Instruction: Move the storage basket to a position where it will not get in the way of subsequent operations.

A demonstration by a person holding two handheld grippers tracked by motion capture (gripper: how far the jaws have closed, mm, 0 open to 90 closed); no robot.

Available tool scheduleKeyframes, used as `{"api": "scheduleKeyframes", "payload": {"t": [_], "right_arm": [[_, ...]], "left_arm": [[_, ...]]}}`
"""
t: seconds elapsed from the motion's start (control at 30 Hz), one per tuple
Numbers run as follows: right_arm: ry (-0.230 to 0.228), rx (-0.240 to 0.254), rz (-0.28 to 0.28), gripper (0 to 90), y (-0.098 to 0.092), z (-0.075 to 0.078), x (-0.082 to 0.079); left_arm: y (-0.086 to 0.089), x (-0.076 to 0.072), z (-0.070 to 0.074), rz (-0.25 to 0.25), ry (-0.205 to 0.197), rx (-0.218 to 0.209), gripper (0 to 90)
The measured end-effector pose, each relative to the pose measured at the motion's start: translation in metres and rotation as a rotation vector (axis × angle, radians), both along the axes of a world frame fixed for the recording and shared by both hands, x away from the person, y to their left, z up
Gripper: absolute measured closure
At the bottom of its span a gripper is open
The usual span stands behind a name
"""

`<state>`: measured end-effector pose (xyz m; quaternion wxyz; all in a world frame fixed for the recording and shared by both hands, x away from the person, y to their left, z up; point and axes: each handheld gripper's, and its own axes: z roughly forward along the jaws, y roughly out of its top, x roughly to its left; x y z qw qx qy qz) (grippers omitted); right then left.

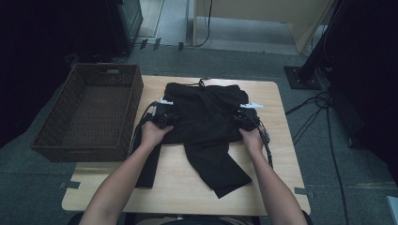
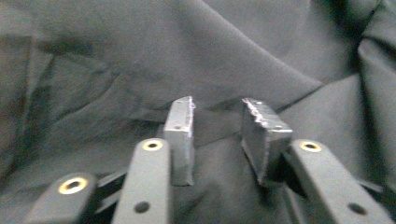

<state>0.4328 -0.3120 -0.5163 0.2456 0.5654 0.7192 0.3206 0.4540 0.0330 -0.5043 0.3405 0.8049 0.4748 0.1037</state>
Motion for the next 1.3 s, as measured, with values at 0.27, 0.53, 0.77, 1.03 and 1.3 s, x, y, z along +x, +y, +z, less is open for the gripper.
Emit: {"api": "scheduleKeyframes", "payload": {"t": [0.27,0.53,0.77,1.03,1.3], "right_arm": [[-0.003,-0.014,0.082,57.2,0.037,0.0,0.006],[-0.002,-0.014,0.204,57.1,0.095,0.001,0.005],[-0.004,-0.01,0.38,56.3,0.141,0.001,-0.006],[0.011,0.027,0.34,58.5,0.123,0.012,-0.005],[-0.001,-0.007,0.26,61.5,0.104,0.001,0.007]], "left_arm": [[0.022,-0.032,0.003,0.036,0.046,0.005,69.3],[0.035,-0.083,0.005,-0.003,0.095,-0.019,68.8],[0.041,-0.112,0.008,-0.057,0.157,-0.033,65.7],[0.041,-0.106,0.018,-0.06,0.073,-0.031,59.4],[0.031,-0.088,0.005,-0.022,0.073,-0.018,61.4]]}}
